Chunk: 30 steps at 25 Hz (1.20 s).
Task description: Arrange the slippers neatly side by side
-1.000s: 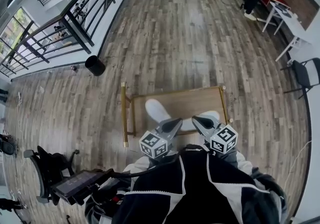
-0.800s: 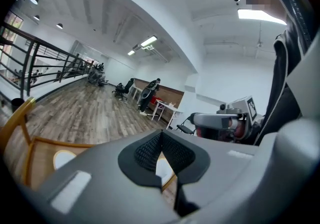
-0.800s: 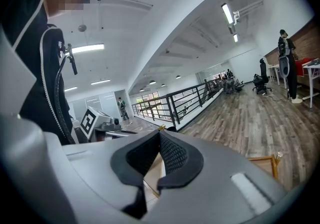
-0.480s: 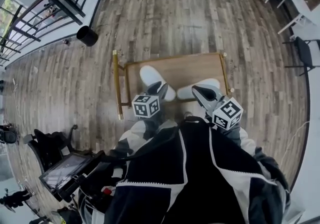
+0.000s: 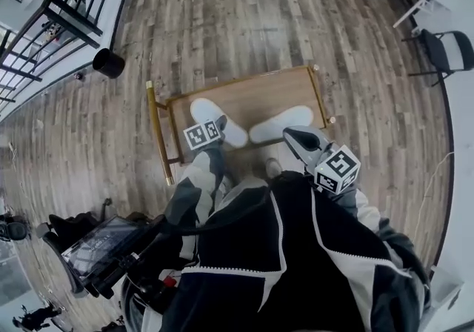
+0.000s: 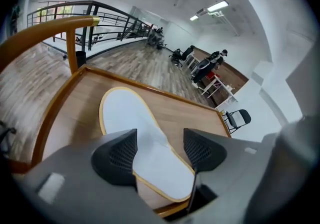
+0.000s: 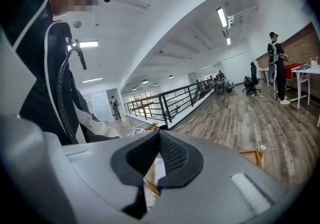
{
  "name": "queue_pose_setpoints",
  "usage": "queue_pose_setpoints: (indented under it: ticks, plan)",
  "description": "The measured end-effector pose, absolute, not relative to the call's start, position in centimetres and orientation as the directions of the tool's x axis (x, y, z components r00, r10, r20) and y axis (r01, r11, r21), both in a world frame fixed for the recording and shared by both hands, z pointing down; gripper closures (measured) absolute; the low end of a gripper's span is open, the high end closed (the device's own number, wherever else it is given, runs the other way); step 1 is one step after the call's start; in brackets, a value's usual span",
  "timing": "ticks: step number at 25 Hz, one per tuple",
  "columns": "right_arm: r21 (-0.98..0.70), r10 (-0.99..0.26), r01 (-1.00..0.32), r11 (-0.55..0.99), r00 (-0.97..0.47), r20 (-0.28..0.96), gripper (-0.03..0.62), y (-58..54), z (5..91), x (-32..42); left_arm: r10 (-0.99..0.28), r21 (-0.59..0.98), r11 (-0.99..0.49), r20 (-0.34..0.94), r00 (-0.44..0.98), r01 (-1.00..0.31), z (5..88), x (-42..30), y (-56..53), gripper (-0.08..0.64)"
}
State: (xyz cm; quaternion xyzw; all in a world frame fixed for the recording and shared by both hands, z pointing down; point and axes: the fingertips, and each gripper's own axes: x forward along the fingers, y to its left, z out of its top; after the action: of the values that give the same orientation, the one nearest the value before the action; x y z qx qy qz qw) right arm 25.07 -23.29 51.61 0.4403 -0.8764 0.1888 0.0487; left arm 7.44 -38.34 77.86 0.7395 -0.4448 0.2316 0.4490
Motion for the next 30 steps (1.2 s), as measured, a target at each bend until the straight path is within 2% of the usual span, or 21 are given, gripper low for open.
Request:
queue_pose_setpoints:
  ticks: [3,5,6,8,9,19,24,30]
  plan:
    - [-0.279,-0.768,-0.809,0.517,-0.583,0.265,0.588,-22.1,51.9,25.6,-0.439,0.463,-0.169,0.755,0.487,-0.87,79.2,7.3,-38.9,0.274]
    - [-0.279,-0.777,-0.818,0.503,-0.569,0.268,0.588,-21.4,52.0,25.9,-0.428,0.45,-0.174,0.766,0.479,-0.876,79.7,7.2,-39.0,0.312]
    - [-0.28,-0.781,-0.822,0.496,-0.563,0.268,0.588,-21.1,52.0,26.1,-0.423,0.44,-0.174,0.774,0.471,-0.881,80.0,7.1,-39.0,0.341]
    - [-0.278,-0.789,-0.829,0.486,-0.553,0.268,0.588,-20.7,51.9,26.3,-0.424,0.417,-0.171,0.787,0.449,-0.892,80.4,6.6,-39.0,0.485]
    - [-0.277,-0.791,-0.831,0.483,-0.549,0.269,0.588,-20.6,51.9,26.4,-0.425,0.409,-0.174,0.789,0.443,-0.896,80.5,6.3,-39.1,0.523]
    - [-0.293,-0.745,-0.786,0.544,-0.613,0.262,0.588,-22.6,52.0,25.8,-0.44,0.365,-0.273,0.775,0.453,-0.89,78.7,6.6,-39.2,0.528]
    - [-0.307,-0.694,-0.727,0.614,-0.683,0.228,0.588,-24.4,51.7,24.7,-0.479,0.359,-0.304,0.743,0.467,-0.882,76.8,7.3,-39.7,0.529]
    - [-0.296,-0.635,-0.665,0.685,-0.745,0.205,0.588,-25.5,51.1,22.2,-0.541,0.28,-0.409,0.692,0.478,-0.868,72.9,7.2,-38.8,0.529]
